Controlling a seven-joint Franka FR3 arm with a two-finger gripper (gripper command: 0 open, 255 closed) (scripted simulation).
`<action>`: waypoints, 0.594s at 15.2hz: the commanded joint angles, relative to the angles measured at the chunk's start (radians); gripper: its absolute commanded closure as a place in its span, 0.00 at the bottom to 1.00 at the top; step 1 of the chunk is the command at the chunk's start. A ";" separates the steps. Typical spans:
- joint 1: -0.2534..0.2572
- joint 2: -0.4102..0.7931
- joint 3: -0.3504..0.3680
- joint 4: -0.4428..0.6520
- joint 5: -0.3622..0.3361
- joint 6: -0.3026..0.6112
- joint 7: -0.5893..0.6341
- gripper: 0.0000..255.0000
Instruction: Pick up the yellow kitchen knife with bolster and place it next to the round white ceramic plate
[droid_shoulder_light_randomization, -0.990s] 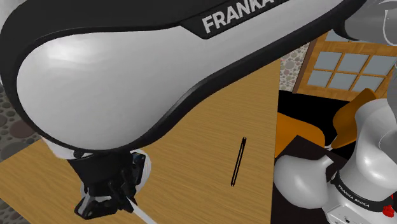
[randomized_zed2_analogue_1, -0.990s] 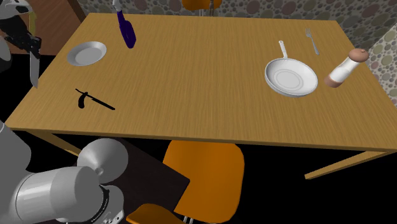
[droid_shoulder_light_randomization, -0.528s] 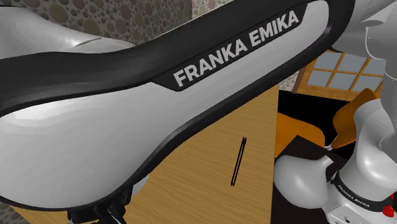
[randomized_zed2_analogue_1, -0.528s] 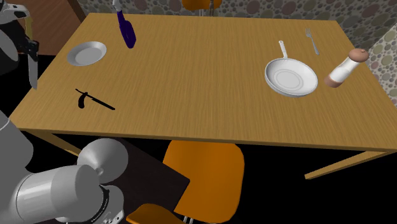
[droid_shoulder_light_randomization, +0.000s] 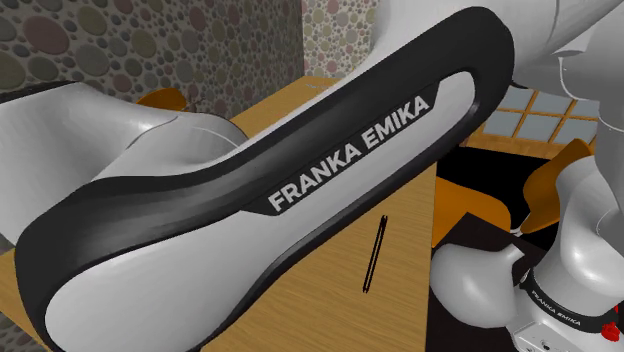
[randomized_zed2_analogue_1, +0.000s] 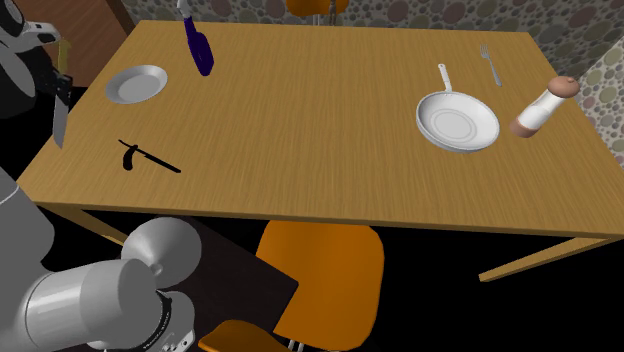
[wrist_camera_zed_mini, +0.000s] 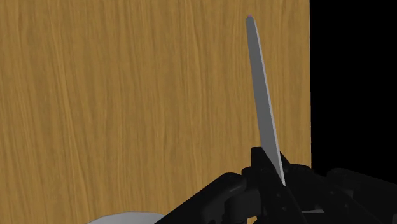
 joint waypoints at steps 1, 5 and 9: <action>0.001 0.006 0.000 -0.026 -0.001 0.025 -0.001 1.00; 0.002 0.025 -0.003 -0.052 -0.006 0.069 -0.002 1.00; 0.003 0.039 -0.005 -0.066 -0.009 0.097 -0.002 1.00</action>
